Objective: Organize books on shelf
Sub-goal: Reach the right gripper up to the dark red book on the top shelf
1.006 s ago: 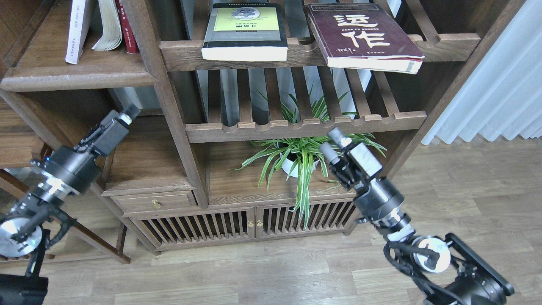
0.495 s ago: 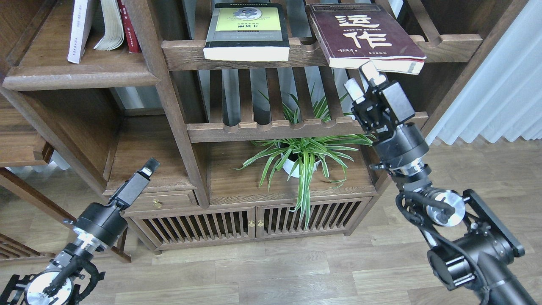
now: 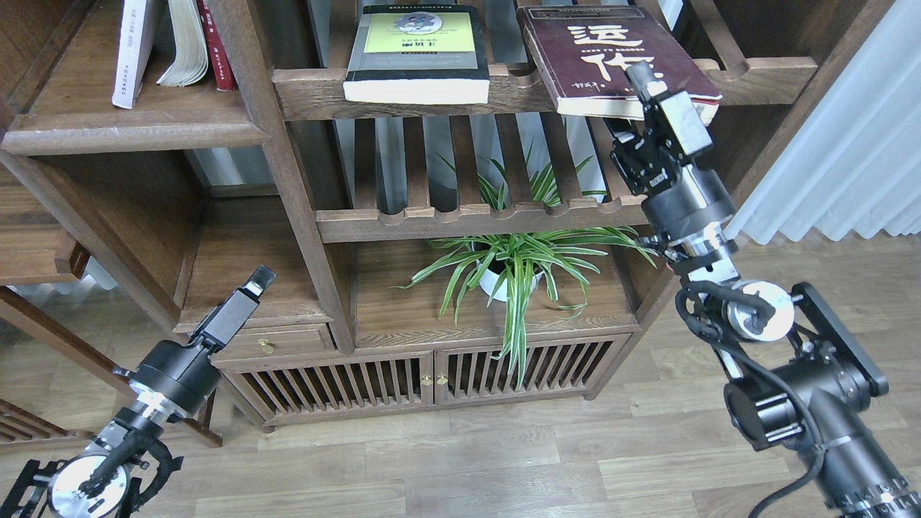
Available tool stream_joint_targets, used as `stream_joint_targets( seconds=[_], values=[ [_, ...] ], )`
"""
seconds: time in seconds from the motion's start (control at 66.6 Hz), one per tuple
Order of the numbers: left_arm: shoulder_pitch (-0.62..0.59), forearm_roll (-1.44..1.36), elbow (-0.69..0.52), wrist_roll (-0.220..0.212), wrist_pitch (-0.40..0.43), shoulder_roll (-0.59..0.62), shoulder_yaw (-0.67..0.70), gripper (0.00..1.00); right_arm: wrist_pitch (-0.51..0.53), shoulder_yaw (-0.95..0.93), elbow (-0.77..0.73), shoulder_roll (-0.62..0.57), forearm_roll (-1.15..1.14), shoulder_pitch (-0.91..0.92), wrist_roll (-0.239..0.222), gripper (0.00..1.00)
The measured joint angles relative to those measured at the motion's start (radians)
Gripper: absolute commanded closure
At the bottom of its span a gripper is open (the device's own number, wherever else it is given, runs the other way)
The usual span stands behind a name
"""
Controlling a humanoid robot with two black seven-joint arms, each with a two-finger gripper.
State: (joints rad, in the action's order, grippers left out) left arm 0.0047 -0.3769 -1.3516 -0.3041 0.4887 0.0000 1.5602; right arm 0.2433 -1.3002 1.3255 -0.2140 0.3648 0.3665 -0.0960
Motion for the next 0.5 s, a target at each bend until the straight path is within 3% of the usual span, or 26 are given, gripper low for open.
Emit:
stream_joint_targets(
  seconds=[0.12,0.195,0.3,0.375,0.42,0.495],
  values=[
    [-0.001,0.0,0.0,0.008,0.0,0.0,0.005,0.01,-0.079,-0.017,0.0,0.009,0.016,0.007,0.006,0.22],
    [-0.001,0.0,0.001,0.012,0.0,0.0,0.01,0.01,-0.113,-0.03,0.0,0.02,0.027,0.007,0.016,0.45],
    [-0.002,0.001,0.002,0.014,0.0,0.0,0.012,0.01,-0.124,-0.061,0.0,0.043,0.041,0.007,0.045,0.61],
    [-0.002,0.001,0.003,0.015,0.0,0.0,0.014,0.01,-0.12,-0.077,0.001,0.054,0.045,0.001,0.056,0.79],
    [-0.002,0.001,0.005,0.015,0.0,0.0,0.014,0.01,-0.096,-0.082,0.003,0.057,0.046,-0.009,0.058,0.96],
    [-0.002,0.001,0.007,0.016,0.0,0.0,0.014,0.01,-0.067,-0.082,0.003,0.056,0.046,-0.018,0.058,0.97]
  ],
)
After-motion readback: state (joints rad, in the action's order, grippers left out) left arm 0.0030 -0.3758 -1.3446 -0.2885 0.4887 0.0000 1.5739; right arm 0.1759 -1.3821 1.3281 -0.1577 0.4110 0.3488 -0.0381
